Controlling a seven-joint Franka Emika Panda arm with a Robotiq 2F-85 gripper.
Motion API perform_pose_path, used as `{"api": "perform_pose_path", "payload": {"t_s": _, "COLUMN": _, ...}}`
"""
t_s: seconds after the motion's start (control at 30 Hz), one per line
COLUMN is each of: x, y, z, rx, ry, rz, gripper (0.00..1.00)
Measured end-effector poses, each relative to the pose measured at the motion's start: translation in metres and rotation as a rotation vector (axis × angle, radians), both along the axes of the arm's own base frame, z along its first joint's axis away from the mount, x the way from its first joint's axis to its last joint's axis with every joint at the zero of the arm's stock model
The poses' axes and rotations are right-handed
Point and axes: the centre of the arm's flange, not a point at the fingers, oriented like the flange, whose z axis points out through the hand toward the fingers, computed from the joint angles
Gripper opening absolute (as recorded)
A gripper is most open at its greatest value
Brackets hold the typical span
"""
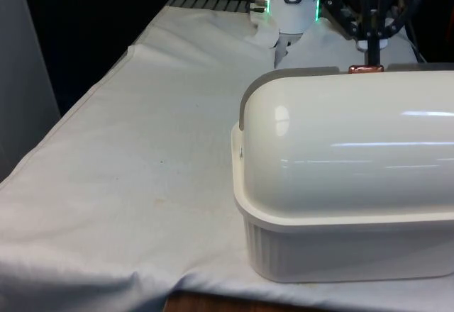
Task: Open the lid, then close it.
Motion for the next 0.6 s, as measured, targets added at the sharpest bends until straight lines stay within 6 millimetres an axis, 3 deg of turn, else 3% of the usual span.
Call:
{"api": "perform_pose_path", "payload": {"t_s": 0.27, "x": 0.007, "y": -0.001, "z": 0.006, "rx": 0.003, "ry": -0.017, "rz": -0.006, "gripper": 0.0}}
{"api": "perform_pose_path", "payload": {"t_s": 0.6, "x": 0.009, "y": -0.003, "z": 0.034, "rx": 0.011, "ry": -0.058, "rz": -0.008, "gripper": 0.0}}
